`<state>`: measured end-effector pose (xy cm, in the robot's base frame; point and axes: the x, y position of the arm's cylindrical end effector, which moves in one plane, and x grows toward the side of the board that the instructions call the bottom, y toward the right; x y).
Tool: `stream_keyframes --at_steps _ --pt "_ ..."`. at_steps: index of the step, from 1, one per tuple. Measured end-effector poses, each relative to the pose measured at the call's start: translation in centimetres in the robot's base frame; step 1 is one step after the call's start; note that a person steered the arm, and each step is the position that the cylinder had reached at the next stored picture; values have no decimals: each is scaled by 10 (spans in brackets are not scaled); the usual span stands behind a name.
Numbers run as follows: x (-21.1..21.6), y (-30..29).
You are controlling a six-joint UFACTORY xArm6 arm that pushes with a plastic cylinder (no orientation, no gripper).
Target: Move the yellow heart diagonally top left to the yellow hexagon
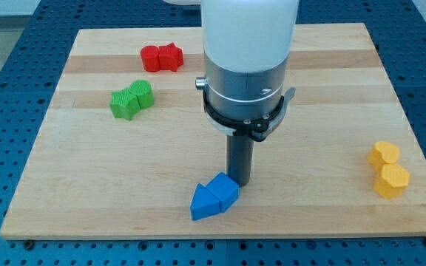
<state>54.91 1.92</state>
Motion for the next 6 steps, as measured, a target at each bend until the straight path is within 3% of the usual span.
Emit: stream_keyframes --at_steps 2,6 --pt "0 -7" --pt "-57 -105"
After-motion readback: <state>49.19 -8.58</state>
